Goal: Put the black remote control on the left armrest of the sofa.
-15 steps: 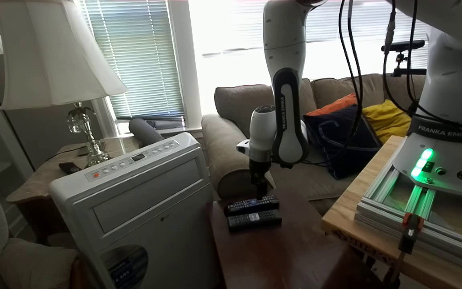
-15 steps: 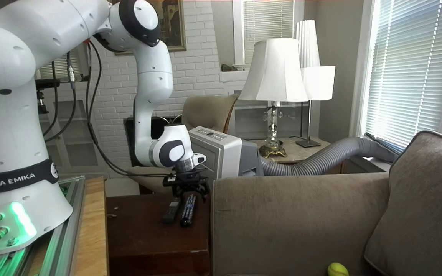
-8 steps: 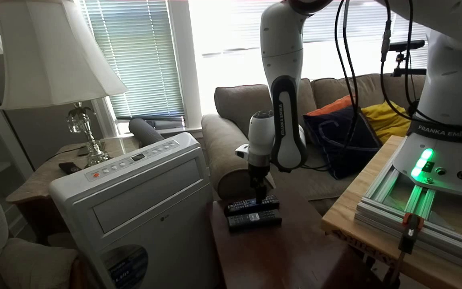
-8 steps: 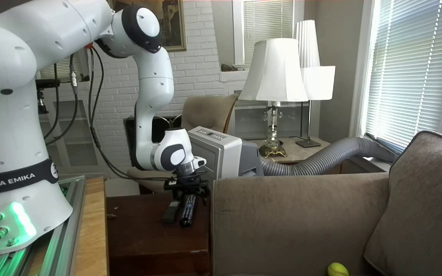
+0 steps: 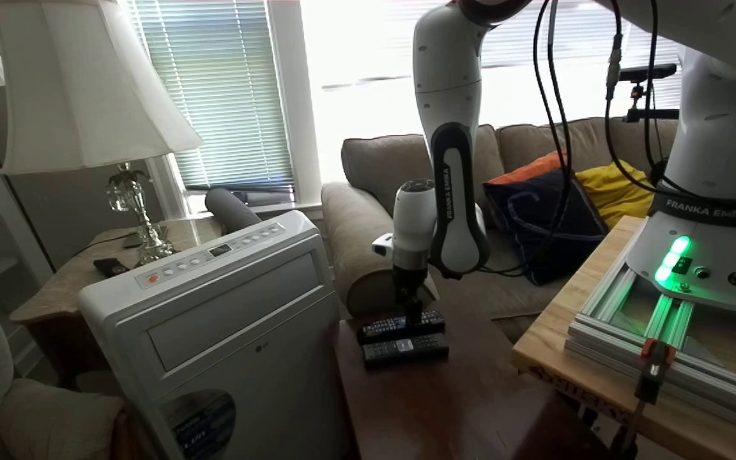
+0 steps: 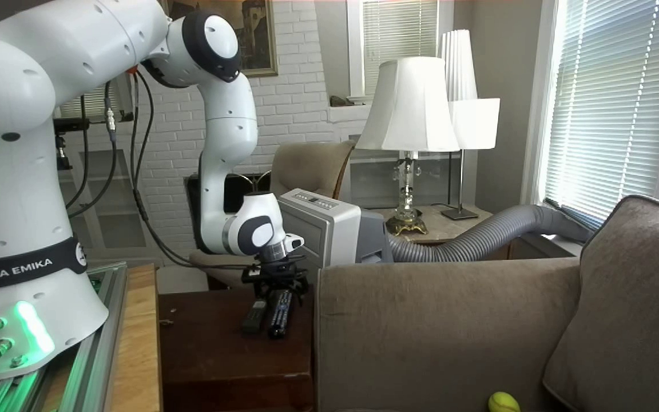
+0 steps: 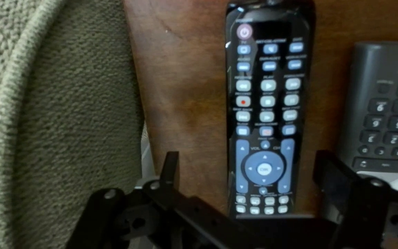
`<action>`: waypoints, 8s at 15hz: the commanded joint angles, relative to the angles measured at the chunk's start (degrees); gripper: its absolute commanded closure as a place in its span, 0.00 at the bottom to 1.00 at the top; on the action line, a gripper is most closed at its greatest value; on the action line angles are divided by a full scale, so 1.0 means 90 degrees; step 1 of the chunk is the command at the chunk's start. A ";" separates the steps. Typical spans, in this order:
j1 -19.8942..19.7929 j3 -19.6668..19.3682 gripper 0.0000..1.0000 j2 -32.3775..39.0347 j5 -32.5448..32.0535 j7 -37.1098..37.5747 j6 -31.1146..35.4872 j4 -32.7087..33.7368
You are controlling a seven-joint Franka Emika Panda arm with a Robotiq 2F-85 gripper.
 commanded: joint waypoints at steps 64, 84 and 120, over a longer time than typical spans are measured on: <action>-0.2868 0.0562 0.73 -0.3274 -0.1298 -0.0647 -0.3345 0.0373; -0.0953 -0.1595 0.73 -0.1415 -0.2113 0.0534 -0.1446 0.1467; -0.2259 0.0180 0.08 -0.0706 -0.1919 0.0788 -0.2540 0.2478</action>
